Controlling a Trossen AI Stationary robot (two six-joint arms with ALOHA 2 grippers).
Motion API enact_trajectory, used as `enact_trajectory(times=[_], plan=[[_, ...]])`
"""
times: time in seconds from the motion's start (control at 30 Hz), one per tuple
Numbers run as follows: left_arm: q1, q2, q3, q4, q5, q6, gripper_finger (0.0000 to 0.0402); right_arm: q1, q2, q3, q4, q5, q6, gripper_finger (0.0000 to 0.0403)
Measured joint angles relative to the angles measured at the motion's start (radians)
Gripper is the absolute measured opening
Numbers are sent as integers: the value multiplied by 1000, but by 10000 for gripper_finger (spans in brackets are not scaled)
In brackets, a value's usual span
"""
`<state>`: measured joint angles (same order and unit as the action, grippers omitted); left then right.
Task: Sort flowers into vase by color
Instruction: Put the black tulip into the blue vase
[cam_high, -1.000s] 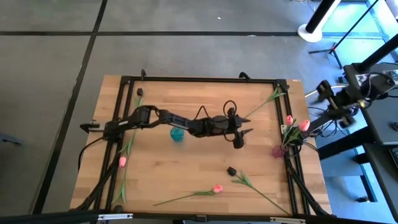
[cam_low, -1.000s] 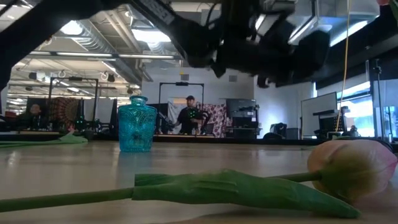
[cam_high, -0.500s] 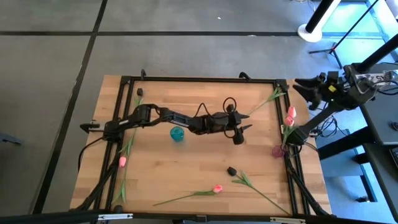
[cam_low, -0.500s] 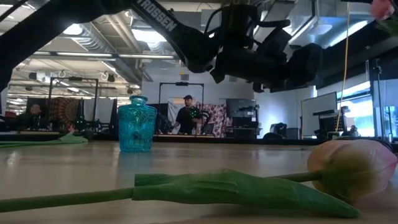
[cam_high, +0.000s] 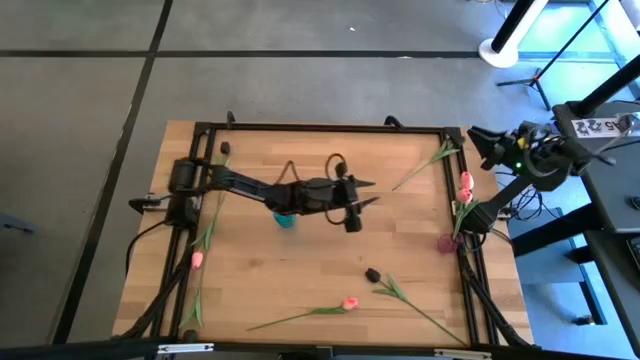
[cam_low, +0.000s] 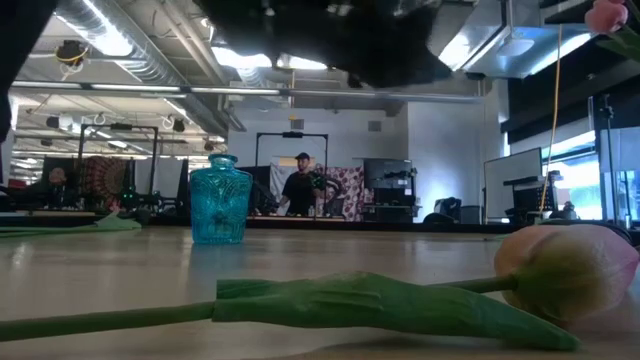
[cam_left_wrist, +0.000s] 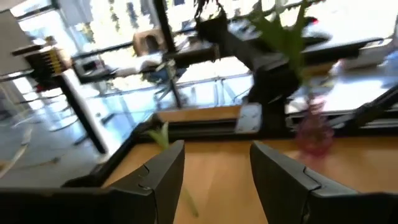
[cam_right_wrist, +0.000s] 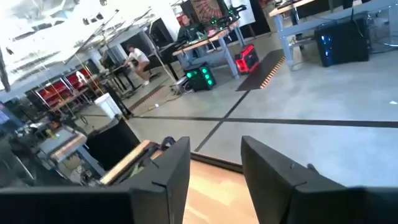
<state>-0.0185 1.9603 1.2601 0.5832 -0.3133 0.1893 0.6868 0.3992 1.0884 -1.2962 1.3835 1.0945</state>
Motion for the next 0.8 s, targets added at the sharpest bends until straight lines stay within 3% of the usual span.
enact_trajectory(times=[0.2,0.4,0.5,0.63,0.8], plan=[[-6,-117,-143,-4,73,-19,172,0,1,-124,48,-11,102,143],[-6,-131,-152,16,136,13,172,0,61,-159,177,84,63,143],[-1,-131,-152,26,169,29,172,-9,78,-124,274,92,-44,143],[16,-131,-152,34,220,31,172,-61,141,-91,516,97,-336,143],[34,-131,-152,39,256,30,172,-186,217,-34,781,3,-640,143]])
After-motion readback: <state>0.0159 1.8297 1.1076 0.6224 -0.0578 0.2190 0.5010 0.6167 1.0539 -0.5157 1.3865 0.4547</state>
